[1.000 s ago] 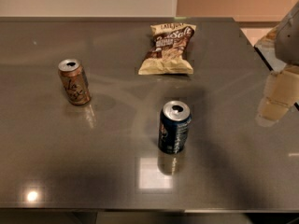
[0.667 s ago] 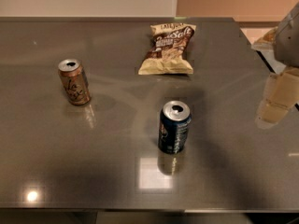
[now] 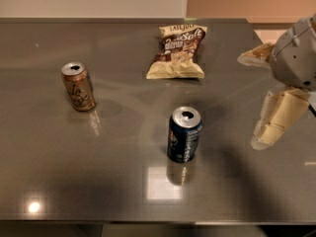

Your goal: Knock pepsi can over

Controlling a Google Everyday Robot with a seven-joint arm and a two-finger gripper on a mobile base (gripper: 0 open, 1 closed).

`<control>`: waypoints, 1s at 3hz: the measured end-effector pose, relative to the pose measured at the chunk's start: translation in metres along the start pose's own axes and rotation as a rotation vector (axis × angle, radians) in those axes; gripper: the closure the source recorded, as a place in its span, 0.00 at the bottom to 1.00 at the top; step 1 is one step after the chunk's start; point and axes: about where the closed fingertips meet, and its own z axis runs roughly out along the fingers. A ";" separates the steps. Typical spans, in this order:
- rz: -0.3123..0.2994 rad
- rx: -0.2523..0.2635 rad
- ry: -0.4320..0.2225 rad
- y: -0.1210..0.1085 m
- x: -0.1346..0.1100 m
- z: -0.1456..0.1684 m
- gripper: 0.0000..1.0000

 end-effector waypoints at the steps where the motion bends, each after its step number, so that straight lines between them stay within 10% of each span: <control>1: -0.047 -0.040 -0.110 0.010 -0.027 0.021 0.00; 3: -0.080 -0.140 -0.223 0.020 -0.062 0.073 0.00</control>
Offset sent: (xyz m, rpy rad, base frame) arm -0.0058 0.0948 -0.0512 0.2291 0.0967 0.1946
